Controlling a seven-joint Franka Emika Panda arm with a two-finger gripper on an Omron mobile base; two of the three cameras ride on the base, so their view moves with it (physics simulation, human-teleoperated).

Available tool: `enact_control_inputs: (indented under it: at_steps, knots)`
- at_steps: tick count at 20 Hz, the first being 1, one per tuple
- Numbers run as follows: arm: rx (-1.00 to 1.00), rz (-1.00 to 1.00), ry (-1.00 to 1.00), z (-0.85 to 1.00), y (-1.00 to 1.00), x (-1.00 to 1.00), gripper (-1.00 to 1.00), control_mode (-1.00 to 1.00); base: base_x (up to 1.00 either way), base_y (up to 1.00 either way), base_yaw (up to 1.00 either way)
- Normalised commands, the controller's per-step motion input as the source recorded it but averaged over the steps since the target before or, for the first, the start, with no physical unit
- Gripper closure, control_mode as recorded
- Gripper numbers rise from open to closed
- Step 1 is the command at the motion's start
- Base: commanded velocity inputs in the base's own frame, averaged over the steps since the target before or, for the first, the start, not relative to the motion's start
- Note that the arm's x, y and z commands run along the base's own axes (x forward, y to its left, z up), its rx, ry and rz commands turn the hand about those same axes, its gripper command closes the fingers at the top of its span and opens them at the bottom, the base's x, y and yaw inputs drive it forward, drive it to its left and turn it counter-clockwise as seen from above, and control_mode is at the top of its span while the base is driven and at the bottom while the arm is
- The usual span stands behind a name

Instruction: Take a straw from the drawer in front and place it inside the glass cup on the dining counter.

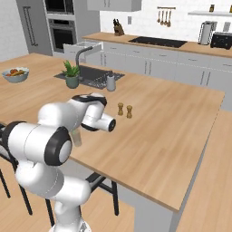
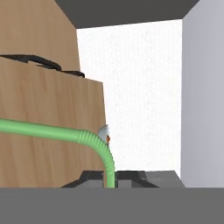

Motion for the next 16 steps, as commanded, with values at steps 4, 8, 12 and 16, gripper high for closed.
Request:
enact_control_inputs:
  at_steps: [4,8,12,16]
  knots:
    - [-0.03,0.02,-0.17,-0.49,0.09,0.00,1.00,-1.00,0.00,0.00,0.00]
    - [-0.03,0.07,-0.20,-0.49,0.01,0.00,1.00,-1.00,0.00,0.00,0.00]
    - [-0.03,0.12,-0.22,-0.48,0.00,0.00,-1.00,-1.00,0.00,0.00,0.00]
    - [-0.02,0.15,-0.28,-0.42,-0.14,0.00,-1.00,-1.00,0.00,0.00,0.00]
